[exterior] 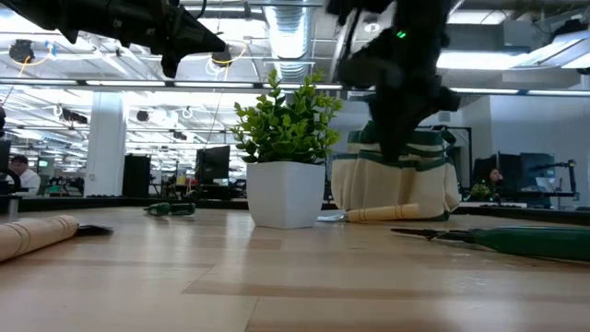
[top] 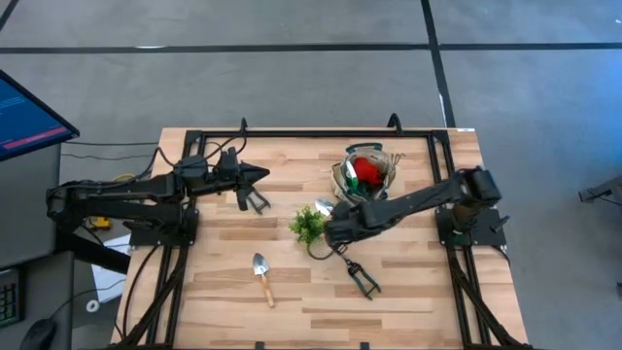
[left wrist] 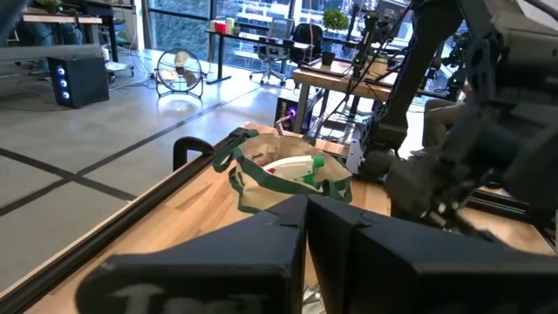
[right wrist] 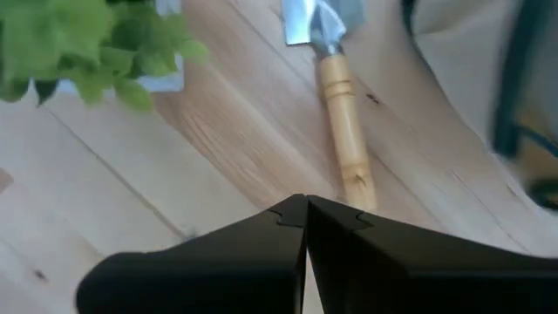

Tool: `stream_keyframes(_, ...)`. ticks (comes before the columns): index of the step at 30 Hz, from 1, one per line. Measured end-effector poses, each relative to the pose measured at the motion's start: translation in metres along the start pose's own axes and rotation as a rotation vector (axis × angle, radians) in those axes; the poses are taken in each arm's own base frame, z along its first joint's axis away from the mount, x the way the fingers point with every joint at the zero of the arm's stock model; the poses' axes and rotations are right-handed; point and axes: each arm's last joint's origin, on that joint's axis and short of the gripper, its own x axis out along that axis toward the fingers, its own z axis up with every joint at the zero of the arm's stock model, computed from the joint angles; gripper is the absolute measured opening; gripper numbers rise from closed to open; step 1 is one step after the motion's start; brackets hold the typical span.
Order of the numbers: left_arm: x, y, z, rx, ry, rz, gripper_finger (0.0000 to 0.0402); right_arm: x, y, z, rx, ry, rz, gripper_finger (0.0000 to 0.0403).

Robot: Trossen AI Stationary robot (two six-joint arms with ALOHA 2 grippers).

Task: Pick & Place Garden tools in Gardening bag
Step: Put the top brown trowel into the brown gardening bag

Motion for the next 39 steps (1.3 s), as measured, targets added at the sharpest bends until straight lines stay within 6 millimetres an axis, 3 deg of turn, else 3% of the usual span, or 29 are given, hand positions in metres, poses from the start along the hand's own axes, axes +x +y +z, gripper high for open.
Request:
stream_keyframes(7,0.0,0.0,0.0,0.0,0.0,0.0,0.0002,0.021,0.002,0.015,-0.183,0.106,-0.072,0.0015)
stream_keyframes(12,0.0,0.0,0.0,0.0,0.0,0.0,0.0002,0.027,0.003,0.011,-0.289,0.149,-0.102,0.0075)
stream_keyframes(18,0.0,0.0,0.0,0.0,0.0,0.0,0.0002,0.029,0.002,0.012,-0.294,0.119,-0.117,0.0146)
stream_keyframes(24,0.0,0.0,0.0,0.0,0.0,0.0,0.0002,0.03,0.0,0.015,-0.28,0.119,-0.123,0.0173)
stream_keyframes(31,0.0,0.0,0.0,0.0,0.0,0.0,0.0002,0.009,0.001,-0.001,-0.197,0.152,-0.181,0.0143)
stream_keyframes(39,0.0,0.0,0.0,-0.023,0.0,0.0,0.0002,-0.001,0.025,-0.031,-0.114,0.03,-0.126,0.0014)
